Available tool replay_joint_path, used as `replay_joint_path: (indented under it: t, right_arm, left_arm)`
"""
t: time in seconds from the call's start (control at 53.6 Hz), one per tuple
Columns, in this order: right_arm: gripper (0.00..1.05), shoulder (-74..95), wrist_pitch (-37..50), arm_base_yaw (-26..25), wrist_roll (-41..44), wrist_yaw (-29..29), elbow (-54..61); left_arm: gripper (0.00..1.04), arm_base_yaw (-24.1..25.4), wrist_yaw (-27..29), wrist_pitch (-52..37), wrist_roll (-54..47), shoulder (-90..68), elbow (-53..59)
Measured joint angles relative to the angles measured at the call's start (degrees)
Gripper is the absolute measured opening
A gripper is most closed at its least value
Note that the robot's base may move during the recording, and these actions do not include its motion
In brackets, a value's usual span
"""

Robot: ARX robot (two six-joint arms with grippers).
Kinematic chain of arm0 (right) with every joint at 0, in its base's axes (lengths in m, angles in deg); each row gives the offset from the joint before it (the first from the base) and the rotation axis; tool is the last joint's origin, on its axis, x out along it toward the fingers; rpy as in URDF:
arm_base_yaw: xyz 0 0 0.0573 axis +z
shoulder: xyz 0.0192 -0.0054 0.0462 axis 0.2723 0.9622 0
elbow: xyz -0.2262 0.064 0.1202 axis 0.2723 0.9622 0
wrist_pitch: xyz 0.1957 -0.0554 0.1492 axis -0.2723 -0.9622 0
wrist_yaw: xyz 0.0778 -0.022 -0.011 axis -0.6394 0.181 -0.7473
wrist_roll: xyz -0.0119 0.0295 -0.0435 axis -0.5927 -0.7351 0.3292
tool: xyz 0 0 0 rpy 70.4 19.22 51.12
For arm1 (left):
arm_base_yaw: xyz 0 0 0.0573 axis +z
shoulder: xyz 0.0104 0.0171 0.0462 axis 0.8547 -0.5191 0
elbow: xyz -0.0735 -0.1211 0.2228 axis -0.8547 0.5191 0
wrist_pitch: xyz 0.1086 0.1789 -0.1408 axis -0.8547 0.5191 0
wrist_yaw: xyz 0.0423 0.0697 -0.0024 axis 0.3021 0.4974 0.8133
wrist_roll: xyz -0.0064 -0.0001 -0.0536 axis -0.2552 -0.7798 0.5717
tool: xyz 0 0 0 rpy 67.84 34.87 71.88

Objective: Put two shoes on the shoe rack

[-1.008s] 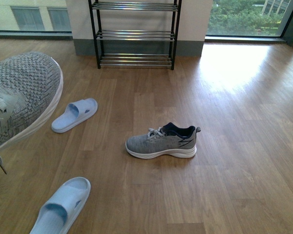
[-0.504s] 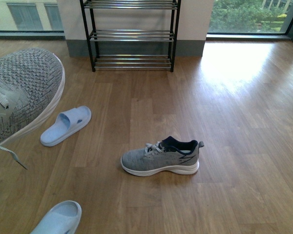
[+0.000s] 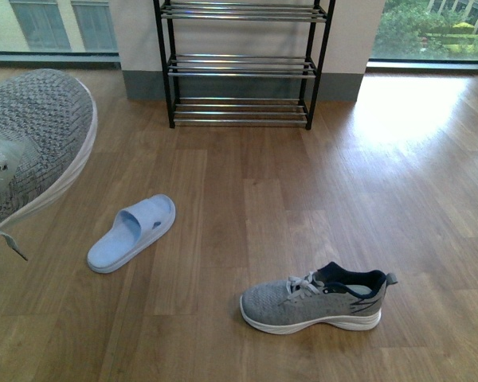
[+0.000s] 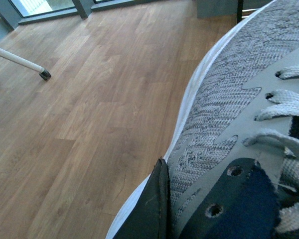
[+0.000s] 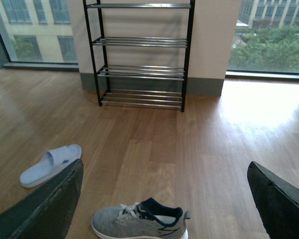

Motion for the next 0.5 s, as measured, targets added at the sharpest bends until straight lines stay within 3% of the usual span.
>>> replay_joint_path:
  t: [0.504]
  right_arm:
    - [0.95,0.0,0.0,0.0,0.0,0.3,0.0]
  left_arm:
    - [0.02,-0.2,-0.1,0.0,0.0,0.1,0.1]
